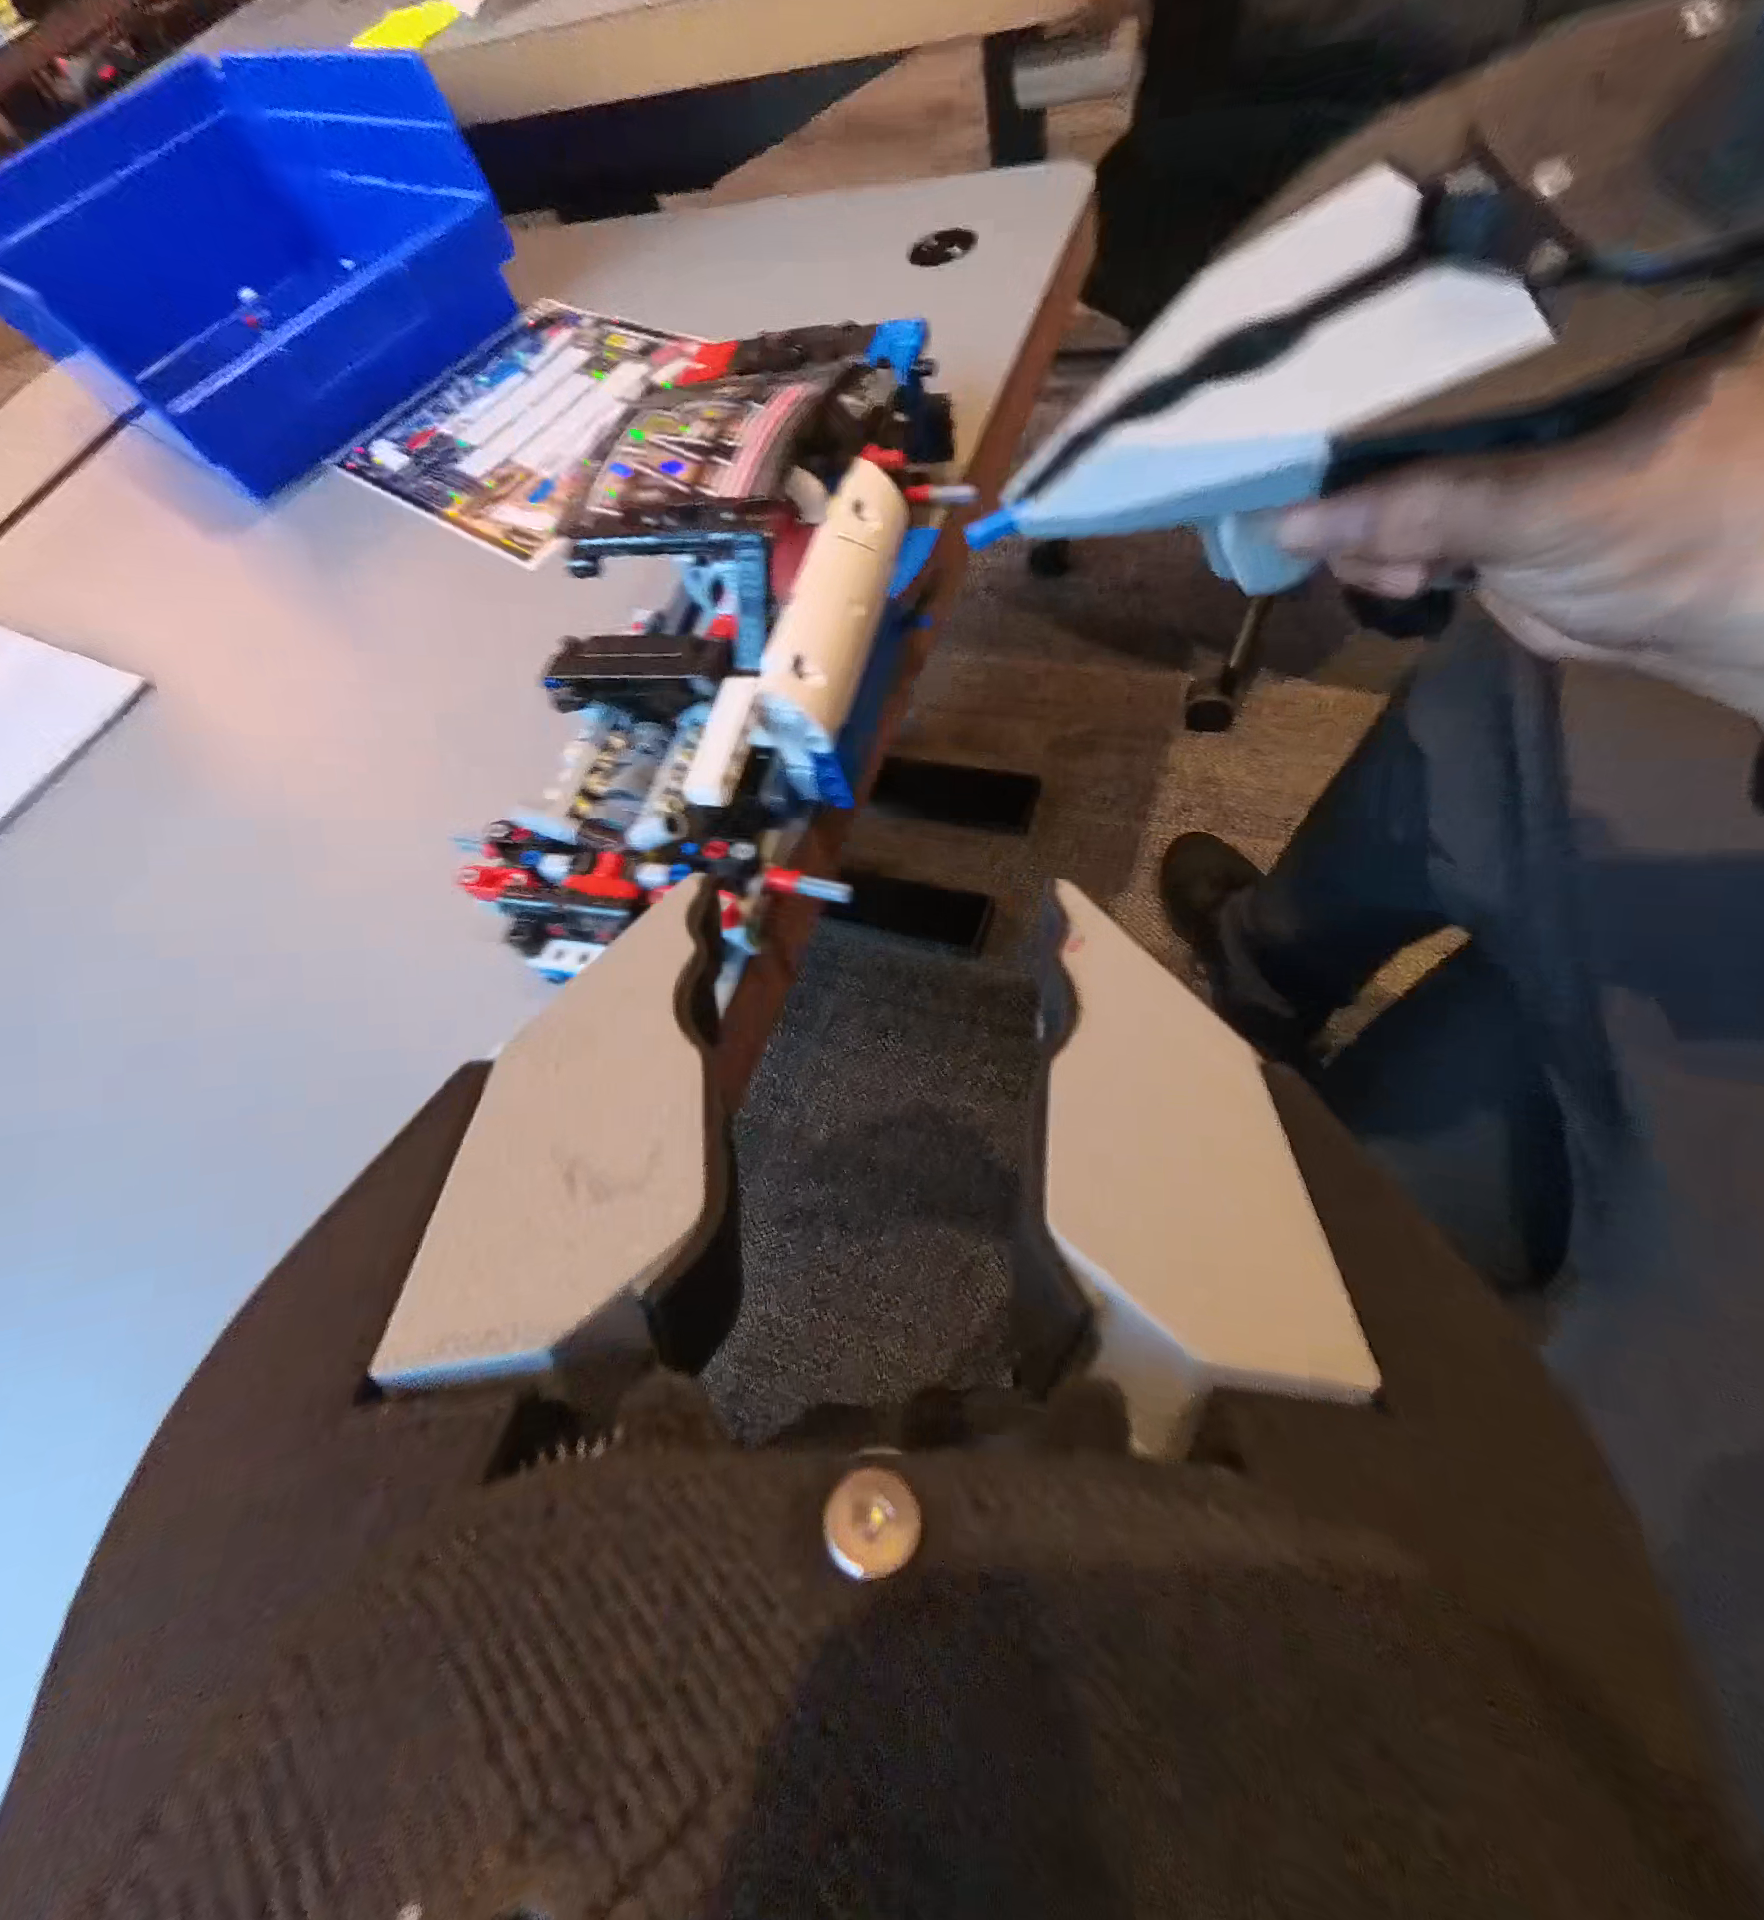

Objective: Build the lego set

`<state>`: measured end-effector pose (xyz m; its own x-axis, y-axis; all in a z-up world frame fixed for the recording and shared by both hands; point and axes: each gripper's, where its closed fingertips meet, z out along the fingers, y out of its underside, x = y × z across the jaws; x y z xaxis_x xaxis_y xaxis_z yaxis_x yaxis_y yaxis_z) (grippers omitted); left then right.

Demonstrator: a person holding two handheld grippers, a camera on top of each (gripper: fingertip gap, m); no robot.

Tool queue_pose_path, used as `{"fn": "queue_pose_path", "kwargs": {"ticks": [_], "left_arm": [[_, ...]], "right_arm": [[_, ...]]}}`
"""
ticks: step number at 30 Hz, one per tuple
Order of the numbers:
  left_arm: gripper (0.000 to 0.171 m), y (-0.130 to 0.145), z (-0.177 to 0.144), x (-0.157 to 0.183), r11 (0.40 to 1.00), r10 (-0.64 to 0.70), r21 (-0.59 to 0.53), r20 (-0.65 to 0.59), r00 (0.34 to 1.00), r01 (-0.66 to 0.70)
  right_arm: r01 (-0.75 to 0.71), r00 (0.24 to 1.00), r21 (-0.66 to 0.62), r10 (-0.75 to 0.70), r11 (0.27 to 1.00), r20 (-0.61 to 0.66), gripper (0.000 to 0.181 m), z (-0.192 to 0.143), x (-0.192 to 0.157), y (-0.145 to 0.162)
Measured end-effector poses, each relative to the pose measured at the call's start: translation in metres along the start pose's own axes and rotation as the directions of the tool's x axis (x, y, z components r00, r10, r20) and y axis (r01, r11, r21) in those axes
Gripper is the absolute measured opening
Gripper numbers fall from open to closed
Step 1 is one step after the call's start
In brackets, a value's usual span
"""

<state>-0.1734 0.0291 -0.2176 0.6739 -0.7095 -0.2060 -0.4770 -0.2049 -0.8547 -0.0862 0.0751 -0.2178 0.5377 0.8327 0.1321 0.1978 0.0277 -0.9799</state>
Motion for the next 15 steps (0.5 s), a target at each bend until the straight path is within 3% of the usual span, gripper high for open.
{"fn": "queue_pose_path", "kwargs": {"ticks": [3, 6, 10, 13, 15], "left_arm": [[0.064, -0.006, -0.004, -0.024, 1.0, -0.027, 0.005, -0.042, 0.999, 0.027], [0.077, -0.002, 0.004, -0.043, 0.997, -0.029, -0.078, -0.122, 0.992, 0.019], [0.065, -0.005, 0.036, -0.057, 0.99, 0.004, -0.134, -0.216, 0.976, -0.034], [0.087, -0.013, 0.063, -0.055, 0.985, -0.018, -0.169, -0.284, 0.959, -0.031], [0.089, -0.014, 0.078, -0.053, 0.978, -0.021, -0.205, -0.312, 0.95, -0.045]], "right_arm": [[0.006, 1.0, 0.063, -0.005, 0.998, -0.018, 0.003, 0.005, -0.014, 0.001], [-0.01, 0.998, 0.059, 0.014, 0.998, -0.066, 0.003, 0.012, -0.027, 0.021], [0.038, 0.982, 0.005, -0.037, 0.999, -0.187, 0.003, 0.022, -0.026, 0.045], [0.034, 0.965, -0.003, -0.033, 0.999, -0.258, 0.004, 0.031, -0.02, 0.055], [0.031, 0.958, 0.023, -0.023, 0.999, -0.286, 0.003, 0.035, -0.018, 0.057]]}}
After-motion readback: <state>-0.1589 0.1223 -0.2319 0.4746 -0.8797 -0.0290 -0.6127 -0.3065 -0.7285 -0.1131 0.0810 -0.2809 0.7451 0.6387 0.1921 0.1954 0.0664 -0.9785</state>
